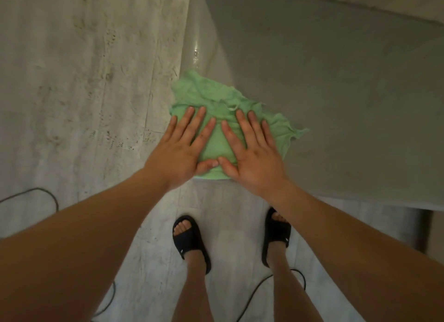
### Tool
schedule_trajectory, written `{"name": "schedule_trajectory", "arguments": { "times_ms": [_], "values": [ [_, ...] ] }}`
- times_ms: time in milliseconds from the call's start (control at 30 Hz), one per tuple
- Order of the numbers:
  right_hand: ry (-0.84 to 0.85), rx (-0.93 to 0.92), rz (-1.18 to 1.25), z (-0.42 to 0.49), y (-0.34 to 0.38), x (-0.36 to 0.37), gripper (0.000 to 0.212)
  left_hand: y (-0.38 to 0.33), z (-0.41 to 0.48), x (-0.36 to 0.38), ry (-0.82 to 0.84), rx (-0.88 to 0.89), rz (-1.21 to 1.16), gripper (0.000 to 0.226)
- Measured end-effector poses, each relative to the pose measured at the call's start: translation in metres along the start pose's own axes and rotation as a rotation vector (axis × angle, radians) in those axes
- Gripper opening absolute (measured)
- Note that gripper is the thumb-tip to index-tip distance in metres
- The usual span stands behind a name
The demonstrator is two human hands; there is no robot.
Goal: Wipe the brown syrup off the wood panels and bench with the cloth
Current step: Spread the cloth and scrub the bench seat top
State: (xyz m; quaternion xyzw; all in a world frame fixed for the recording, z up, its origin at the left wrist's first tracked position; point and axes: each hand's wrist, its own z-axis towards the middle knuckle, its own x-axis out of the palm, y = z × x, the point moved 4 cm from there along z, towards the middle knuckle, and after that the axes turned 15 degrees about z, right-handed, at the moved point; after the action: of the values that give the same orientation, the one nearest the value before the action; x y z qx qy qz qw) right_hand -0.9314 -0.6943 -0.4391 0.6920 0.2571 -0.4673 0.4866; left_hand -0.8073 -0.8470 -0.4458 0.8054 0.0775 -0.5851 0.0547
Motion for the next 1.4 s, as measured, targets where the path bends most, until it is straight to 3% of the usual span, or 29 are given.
{"name": "schedule_trajectory", "arguments": {
  "times_ms": [200,367,600,733,933,1067,1167,1267,1400],
  "values": [
    [-0.074,-0.064,-0.069,-0.059,0.002,0.014,0.073,-0.032,-0.037,0.014,-0.146,0.101,0.162,0.088],
    [-0.126,-0.005,-0.022,-0.041,0.003,0.011,0.072,-0.021,-0.027,0.011,-0.168,0.13,0.121,0.088],
    [0.004,0.124,-0.01,0.064,-0.016,-0.008,0.071,0.016,0.034,-0.011,-0.019,-0.193,-0.169,0.077],
    [0.047,0.089,-0.03,0.101,-0.027,-0.017,0.073,0.035,0.065,-0.02,-0.001,-0.229,-0.263,0.081],
    [-0.04,0.083,-0.161,0.148,-0.035,-0.033,0.079,0.067,0.125,-0.037,-0.105,-0.182,-0.216,0.078],
    [-0.131,-0.027,-0.063,0.181,-0.061,-0.045,0.07,0.088,0.179,-0.058,-0.121,-0.173,-0.182,0.082],
    [-0.108,-0.083,0.006,0.197,-0.082,-0.051,0.068,0.095,0.209,-0.069,-0.093,-0.181,-0.162,0.084],
    [-0.048,-0.043,-0.035,0.217,-0.092,-0.06,0.074,0.101,0.228,-0.075,-0.129,-0.228,-0.126,0.08],
    [-0.101,0.004,-0.123,0.245,-0.106,-0.072,0.069,0.101,0.253,-0.082,-0.209,-0.361,-0.106,0.071]
  ]
}}
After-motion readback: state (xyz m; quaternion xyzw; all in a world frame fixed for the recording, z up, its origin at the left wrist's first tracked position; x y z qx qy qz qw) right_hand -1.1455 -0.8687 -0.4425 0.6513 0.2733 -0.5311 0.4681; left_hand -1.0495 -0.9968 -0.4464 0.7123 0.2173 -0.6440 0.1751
